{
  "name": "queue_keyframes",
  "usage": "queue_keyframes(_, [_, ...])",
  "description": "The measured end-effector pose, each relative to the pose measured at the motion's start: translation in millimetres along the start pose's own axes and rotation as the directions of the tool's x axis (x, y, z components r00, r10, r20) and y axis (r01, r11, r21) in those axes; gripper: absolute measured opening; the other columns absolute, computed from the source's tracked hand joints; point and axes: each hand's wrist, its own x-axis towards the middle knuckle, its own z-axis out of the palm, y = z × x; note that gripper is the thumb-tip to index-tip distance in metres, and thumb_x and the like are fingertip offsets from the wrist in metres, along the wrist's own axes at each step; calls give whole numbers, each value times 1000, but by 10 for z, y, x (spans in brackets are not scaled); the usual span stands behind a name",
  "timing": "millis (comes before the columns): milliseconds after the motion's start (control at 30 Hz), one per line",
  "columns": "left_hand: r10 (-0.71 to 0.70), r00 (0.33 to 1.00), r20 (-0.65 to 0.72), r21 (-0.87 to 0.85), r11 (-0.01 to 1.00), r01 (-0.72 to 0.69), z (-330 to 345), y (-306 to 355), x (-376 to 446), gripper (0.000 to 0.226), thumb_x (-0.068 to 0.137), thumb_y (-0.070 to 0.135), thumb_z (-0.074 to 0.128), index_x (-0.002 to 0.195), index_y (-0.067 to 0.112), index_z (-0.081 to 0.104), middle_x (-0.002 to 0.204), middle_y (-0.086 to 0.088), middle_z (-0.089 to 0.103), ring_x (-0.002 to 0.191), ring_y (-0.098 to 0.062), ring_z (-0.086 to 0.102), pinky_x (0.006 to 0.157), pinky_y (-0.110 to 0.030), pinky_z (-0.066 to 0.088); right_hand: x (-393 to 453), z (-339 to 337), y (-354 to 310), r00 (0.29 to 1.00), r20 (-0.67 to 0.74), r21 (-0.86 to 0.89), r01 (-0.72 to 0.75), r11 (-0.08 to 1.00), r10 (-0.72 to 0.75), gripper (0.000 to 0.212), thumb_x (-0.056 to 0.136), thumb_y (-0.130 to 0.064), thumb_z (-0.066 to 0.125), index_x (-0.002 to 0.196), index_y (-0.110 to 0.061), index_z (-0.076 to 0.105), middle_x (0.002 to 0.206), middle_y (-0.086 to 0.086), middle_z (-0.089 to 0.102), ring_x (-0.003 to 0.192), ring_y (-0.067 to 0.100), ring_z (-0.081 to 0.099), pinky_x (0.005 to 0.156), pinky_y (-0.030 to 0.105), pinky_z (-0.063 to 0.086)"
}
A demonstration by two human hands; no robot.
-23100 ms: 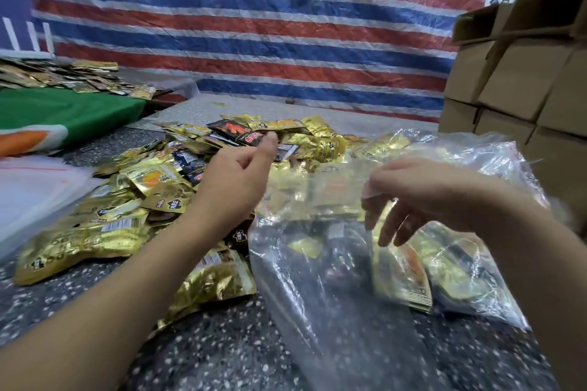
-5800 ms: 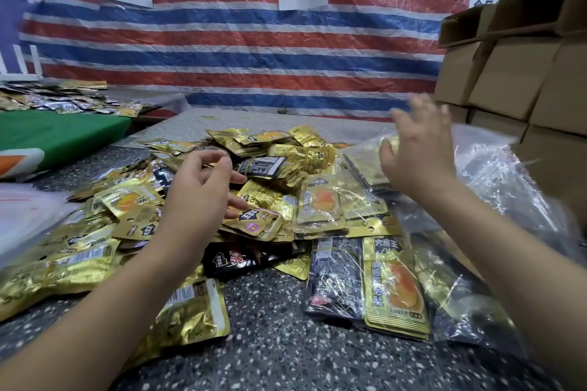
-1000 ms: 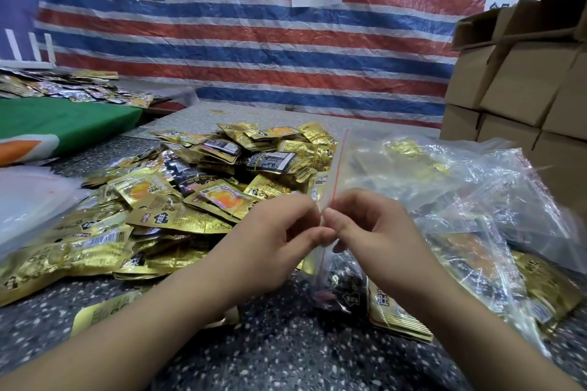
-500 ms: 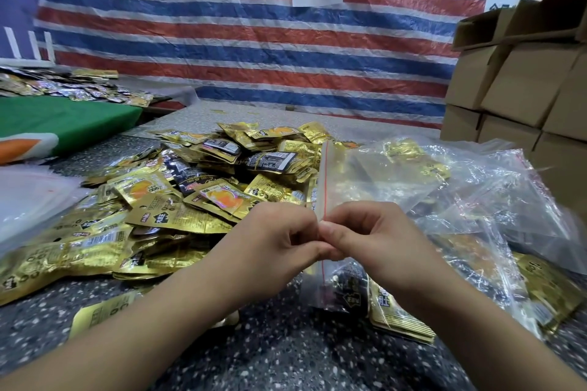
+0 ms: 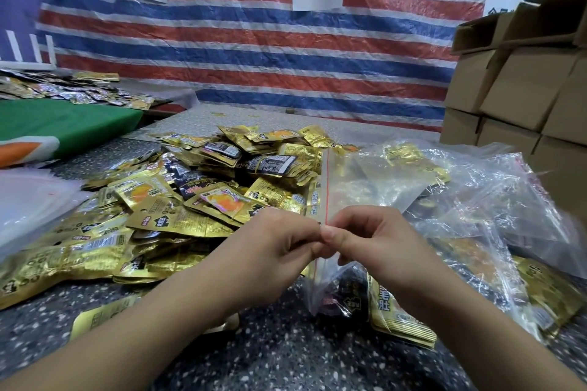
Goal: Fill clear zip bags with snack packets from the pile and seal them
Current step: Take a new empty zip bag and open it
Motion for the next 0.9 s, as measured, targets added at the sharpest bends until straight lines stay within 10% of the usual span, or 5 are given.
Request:
queue_keyframes(600, [-393,858,-330,-82,918,389,-198,-77,66,33,97,25,48,72,12,63,58,-6,60,41,-8,43,41,-22,32,68,-288,5,791,-578,-335,-6,942,-201,32,75,-18,62,56,-6,38,54,21,46,63,45,58,55,51,47])
queue_keyframes(700, [-356,879,-319,-65,933,354,-163,-72,45,12,99,24,49,100,23,61,64,-1,62,44,-5,45,43,-23,36,80,-232,16,827,-536,-304,1,953,-172,33,69,-27,54,64,3,42,67,33,55,64,46,57,52,51,48])
queue_keyframes(900, [-98,964,-249,251,954,162,-149,17,-1,49,95,17,41,141,32,47,53,16,40,44,-5,37,45,-30,31,96,-186,85,845,-522,-195,10,981,-112,31,83,-5,58,62,1,36,58,29,44,48,17,68,45,30,47])
